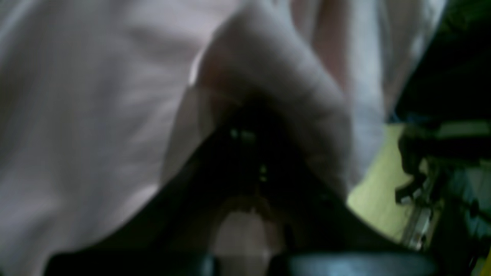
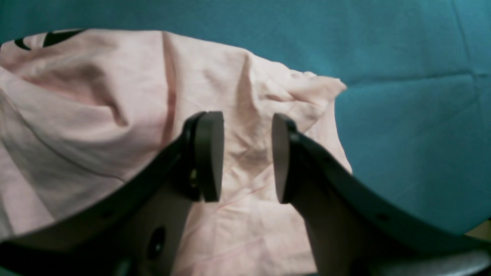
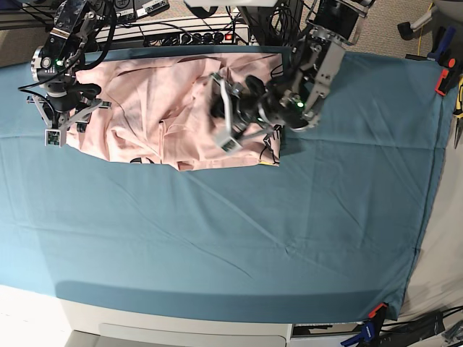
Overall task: Fold the T-shirt properly
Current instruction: 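Move the left gripper onto the folded shirt end and grasp it, then move the right gripper to the shirt end opposite the left gripper and grasp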
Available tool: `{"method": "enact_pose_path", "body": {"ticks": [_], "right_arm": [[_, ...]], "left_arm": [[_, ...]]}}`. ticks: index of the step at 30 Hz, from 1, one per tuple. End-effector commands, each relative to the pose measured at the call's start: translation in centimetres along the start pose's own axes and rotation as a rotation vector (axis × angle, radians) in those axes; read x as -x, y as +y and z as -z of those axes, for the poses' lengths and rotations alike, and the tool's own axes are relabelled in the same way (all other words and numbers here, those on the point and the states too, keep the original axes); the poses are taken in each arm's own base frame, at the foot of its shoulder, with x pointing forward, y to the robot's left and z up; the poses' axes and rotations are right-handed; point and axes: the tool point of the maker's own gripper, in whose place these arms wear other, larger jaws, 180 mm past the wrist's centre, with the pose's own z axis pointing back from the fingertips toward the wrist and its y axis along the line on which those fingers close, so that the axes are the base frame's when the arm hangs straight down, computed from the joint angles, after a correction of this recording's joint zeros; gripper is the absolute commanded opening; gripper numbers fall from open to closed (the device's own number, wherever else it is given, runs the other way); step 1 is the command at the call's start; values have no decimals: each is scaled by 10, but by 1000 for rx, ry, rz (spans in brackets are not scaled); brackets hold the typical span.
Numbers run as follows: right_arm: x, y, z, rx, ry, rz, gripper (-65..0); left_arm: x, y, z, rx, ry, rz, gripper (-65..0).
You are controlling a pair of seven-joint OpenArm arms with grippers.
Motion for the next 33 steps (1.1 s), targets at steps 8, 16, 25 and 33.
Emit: {"method": "enact_pose_path", "body": {"ticks": [8, 16, 25, 33], "right_arm": [[-13, -5, -2, 14, -47, -5, -433], [-11, -9, -3, 33, -38, -20, -433], [-25, -81, -18, 202, -33, -66, -282], [-21, -177, -30, 268, -64, 164, -238]], "left_arm": [[-30, -68, -5, 305, -125, 120, -650], [-32, -62, -8, 300, -84, 242, -650], [-23, -50, -11, 272, -44, 255, -449], [-11, -33, -14, 223, -4, 267, -449]]}}
